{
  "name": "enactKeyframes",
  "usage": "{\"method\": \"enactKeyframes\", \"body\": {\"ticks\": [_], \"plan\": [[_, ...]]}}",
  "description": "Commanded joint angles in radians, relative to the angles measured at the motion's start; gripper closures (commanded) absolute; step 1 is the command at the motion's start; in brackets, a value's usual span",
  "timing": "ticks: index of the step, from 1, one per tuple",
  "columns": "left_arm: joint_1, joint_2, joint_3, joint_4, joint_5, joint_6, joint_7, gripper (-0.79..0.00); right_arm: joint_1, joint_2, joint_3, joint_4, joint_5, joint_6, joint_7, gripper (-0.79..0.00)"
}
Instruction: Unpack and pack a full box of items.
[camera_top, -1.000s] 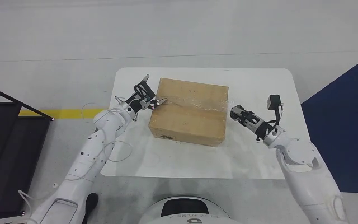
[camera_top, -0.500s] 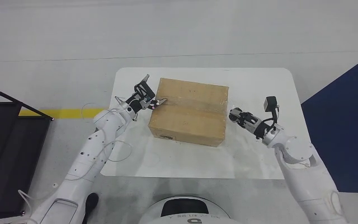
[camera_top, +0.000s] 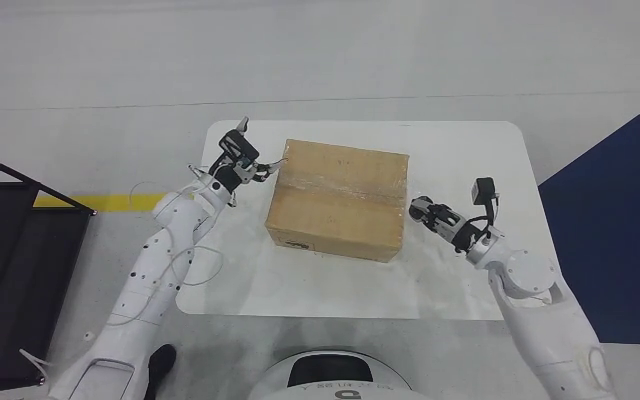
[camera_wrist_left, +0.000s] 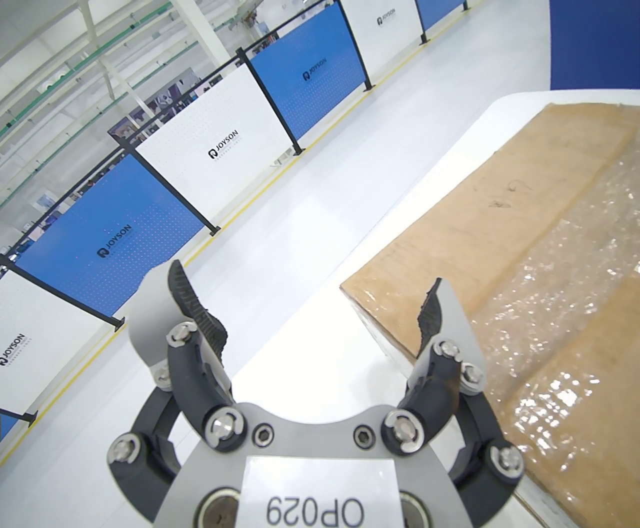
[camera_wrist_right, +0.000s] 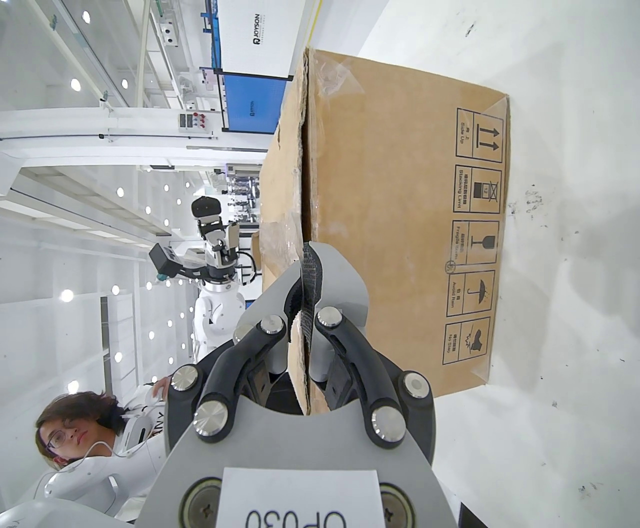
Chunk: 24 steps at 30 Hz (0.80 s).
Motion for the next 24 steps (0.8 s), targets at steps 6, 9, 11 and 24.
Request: {"method": "enactKeyframes", "body": {"ticks": [6, 9, 11, 24], "plan": [[0.017, 0.000, 0.022, -0.004, 0.035, 0.012, -0.002, -0.785, 0.008, -0.003, 0.001, 0.027, 0.040, -0.012, 0.016, 0.000], [0.015, -0.001, 0.039, 0.007, 0.059, 0.020, -0.004, -0.785, 0.015, -0.005, -0.001, 0.041, 0.051, -0.005, 0.012, 0.000], [0.011, -0.002, 0.049, 0.017, 0.074, 0.030, -0.002, -0.785, 0.017, -0.006, -0.005, 0.048, 0.056, -0.004, 0.009, 0.000], [-0.013, -0.008, 0.087, 0.076, 0.097, 0.042, -0.004, -0.785, -0.005, -0.011, -0.009, 0.041, 0.061, -0.009, -0.023, 0.000]]}}
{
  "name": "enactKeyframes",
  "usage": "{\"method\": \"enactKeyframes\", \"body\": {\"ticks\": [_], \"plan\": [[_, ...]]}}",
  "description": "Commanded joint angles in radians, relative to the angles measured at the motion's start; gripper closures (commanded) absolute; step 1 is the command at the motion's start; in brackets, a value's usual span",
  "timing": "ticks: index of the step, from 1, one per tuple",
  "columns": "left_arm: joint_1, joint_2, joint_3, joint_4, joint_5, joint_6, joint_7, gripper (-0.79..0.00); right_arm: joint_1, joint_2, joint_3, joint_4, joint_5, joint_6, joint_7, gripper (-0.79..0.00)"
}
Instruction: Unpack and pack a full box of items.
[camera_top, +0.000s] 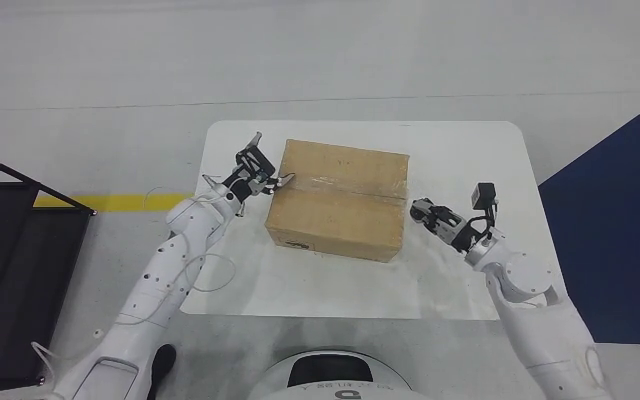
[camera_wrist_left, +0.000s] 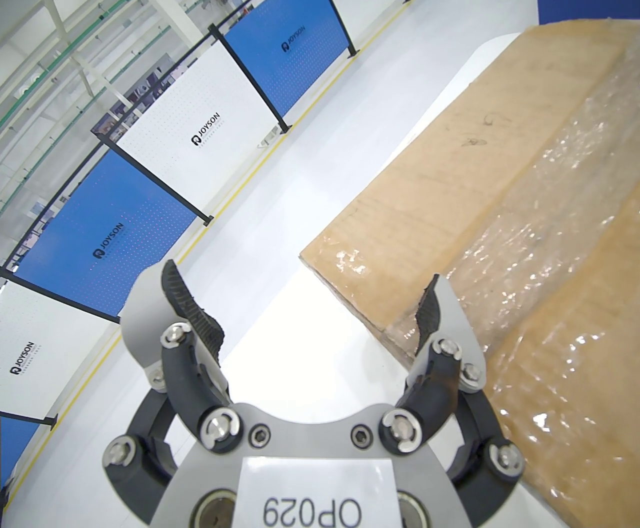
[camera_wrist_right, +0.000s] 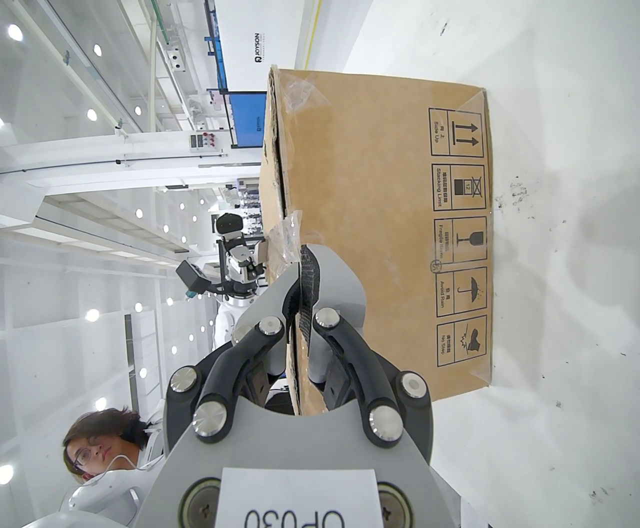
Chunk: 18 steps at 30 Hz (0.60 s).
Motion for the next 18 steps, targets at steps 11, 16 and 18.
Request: {"method": "enactKeyframes", "body": {"ticks": [11, 16, 18], "plan": [[-0.011, -0.004, 0.033, 0.021, 0.029, -0.001, 0.006, -0.785, -0.089, -0.009, 0.047, -0.016, 0.057, -0.156, -0.104, -0.785], [-0.010, -0.002, 0.031, 0.017, 0.032, -0.001, 0.002, -0.785, -0.188, -0.017, 0.084, -0.075, 0.062, -0.408, -0.160, -0.785], [-0.010, -0.002, 0.031, 0.017, 0.032, -0.001, 0.002, -0.785, -0.184, -0.015, 0.086, -0.101, 0.065, -0.442, -0.107, -0.785]]}}
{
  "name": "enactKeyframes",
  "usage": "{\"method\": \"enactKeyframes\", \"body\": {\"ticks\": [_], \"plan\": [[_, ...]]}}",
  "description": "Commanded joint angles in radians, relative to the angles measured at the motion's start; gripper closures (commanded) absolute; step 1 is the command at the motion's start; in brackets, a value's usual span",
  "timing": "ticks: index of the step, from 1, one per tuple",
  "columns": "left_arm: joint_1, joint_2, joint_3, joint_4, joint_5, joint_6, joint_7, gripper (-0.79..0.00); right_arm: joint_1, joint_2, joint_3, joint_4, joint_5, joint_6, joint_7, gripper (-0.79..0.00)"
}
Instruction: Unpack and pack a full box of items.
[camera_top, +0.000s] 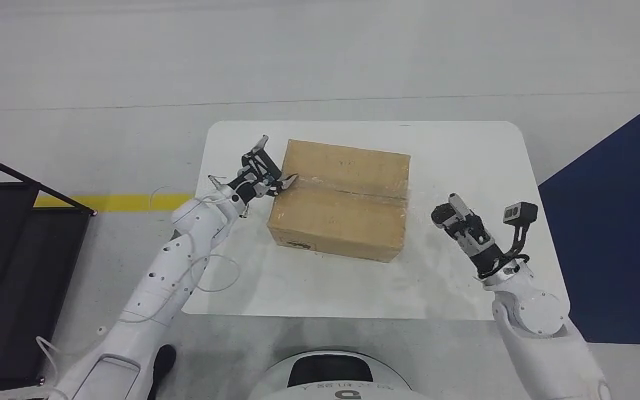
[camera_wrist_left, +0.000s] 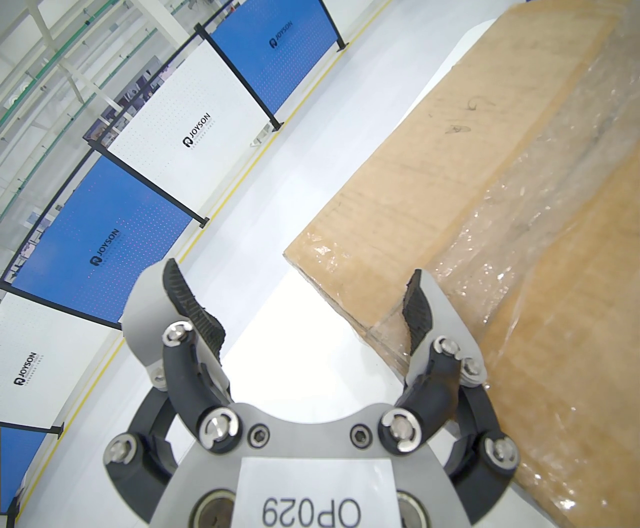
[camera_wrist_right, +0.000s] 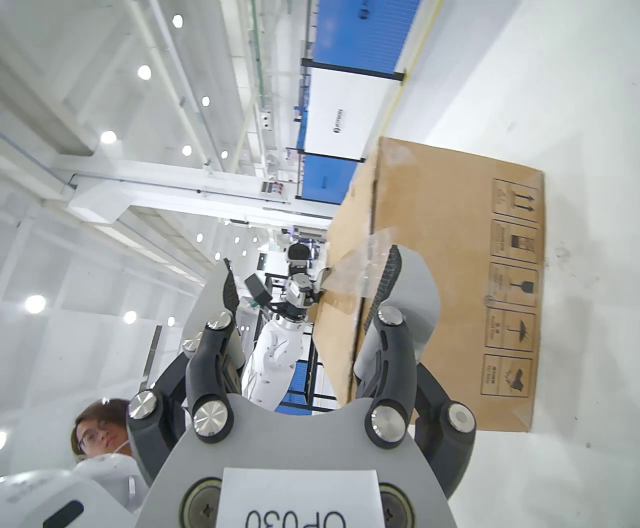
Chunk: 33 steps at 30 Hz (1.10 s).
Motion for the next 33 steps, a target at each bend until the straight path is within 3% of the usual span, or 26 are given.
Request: {"method": "enactKeyframes", "body": {"ticks": [1, 8, 10, 11, 12, 13, 16, 21, 27, 33], "plan": [[0.000, 0.000, 0.000, 0.000, 0.000, 0.000, 0.000, -0.785, 0.006, 0.001, 0.000, -0.011, 0.004, -0.013, 0.032, -0.785], [0.000, 0.000, 0.000, 0.000, 0.000, 0.000, 0.000, -0.785, 0.008, 0.001, -0.002, -0.012, 0.002, -0.007, 0.034, -0.785], [0.000, 0.000, 0.000, 0.000, 0.000, 0.000, 0.000, -0.785, 0.057, 0.002, -0.036, -0.041, -0.035, 0.077, 0.079, -0.785], [0.000, 0.000, 0.000, 0.000, 0.000, 0.000, 0.000, -0.785, 0.095, 0.003, -0.053, -0.066, -0.075, 0.121, 0.097, -0.717], [0.000, 0.000, 0.000, 0.000, 0.000, 0.000, 0.000, -0.785, 0.133, 0.003, -0.080, -0.101, -0.119, 0.154, 0.125, -0.314], [0.000, 0.000, 0.000, 0.000, 0.000, 0.000, 0.000, -0.785, 0.168, 0.002, -0.104, -0.124, -0.156, 0.189, 0.142, 0.000], [0.000, 0.000, 0.000, 0.000, 0.000, 0.000, 0.000, -0.785, 0.309, -0.003, -0.219, -0.174, -0.271, 0.346, 0.215, 0.000], [0.000, 0.000, 0.000, 0.000, 0.000, 0.000, 0.000, -0.785, 0.634, -0.046, -0.479, -0.040, -0.337, 0.651, 0.275, 0.000], [0.000, 0.000, 0.000, 0.000, 0.000, 0.000, 0.000, -0.785, 0.864, -0.118, -0.703, 0.157, -0.324, 0.772, 0.206, 0.000], [0.000, 0.000, 0.000, 0.000, 0.000, 0.000, 0.000, -0.785, 0.959, -0.160, -0.792, 0.294, -0.312, 0.824, 0.190, 0.000]]}}
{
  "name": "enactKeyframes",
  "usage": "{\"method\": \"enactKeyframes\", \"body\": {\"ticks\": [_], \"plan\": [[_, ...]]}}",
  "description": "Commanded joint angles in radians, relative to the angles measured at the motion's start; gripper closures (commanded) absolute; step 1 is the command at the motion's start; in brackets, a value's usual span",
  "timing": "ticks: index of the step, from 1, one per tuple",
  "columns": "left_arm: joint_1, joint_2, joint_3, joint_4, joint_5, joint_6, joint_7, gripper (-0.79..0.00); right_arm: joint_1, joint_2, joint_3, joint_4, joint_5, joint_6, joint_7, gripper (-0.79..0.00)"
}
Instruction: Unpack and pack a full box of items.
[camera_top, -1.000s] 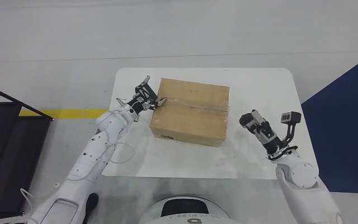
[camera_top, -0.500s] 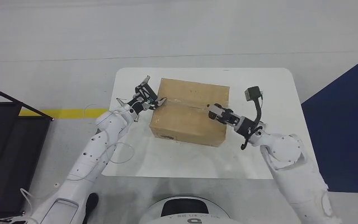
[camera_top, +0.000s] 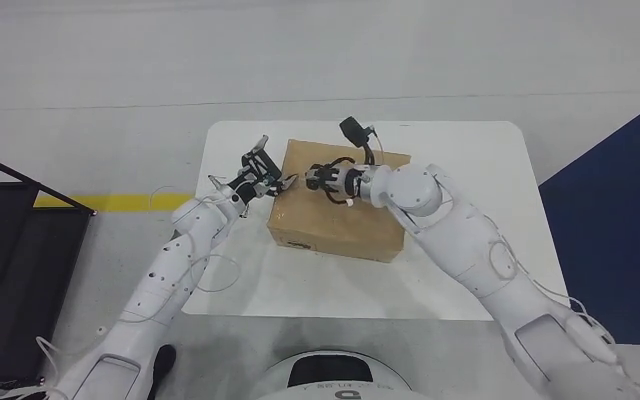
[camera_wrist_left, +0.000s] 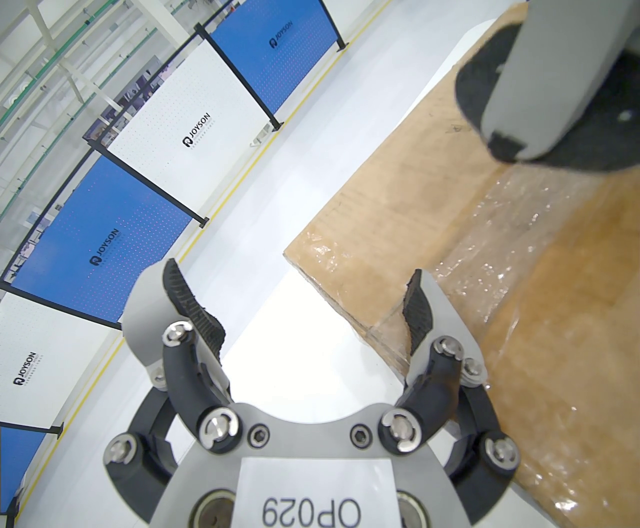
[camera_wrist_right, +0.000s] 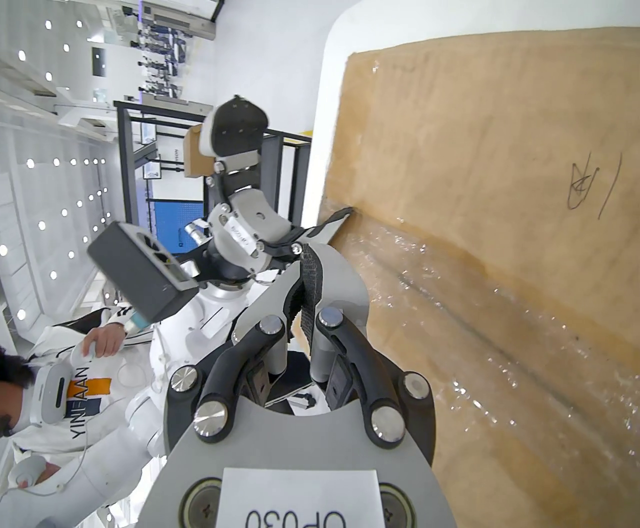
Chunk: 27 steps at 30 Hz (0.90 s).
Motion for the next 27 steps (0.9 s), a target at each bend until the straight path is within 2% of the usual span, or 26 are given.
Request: {"method": "enactKeyframes", "body": {"ticks": [1, 9, 17, 22, 27], "plan": [[0.000, 0.000, 0.000, 0.000, 0.000, 0.000, 0.000, -0.785, 0.015, -0.011, -0.018, 0.027, 0.011, 0.008, -0.010, 0.000], [0.031, 0.010, -0.041, -0.049, -0.012, 0.007, 0.003, -0.785, 0.041, -0.044, -0.060, 0.058, 0.044, 0.052, -0.042, 0.000], [0.030, 0.012, -0.035, -0.054, 0.003, -0.008, 0.000, -0.785, 0.081, -0.068, -0.073, 0.140, 0.052, 0.104, -0.049, 0.000], [0.022, 0.011, -0.027, -0.049, 0.004, -0.009, -0.001, -0.785, 0.079, -0.065, -0.057, 0.147, 0.036, 0.132, -0.016, 0.000], [0.013, 0.009, -0.017, -0.043, 0.009, -0.008, -0.005, -0.785, 0.036, -0.041, -0.001, 0.089, -0.001, 0.172, -0.003, 0.000]]}}
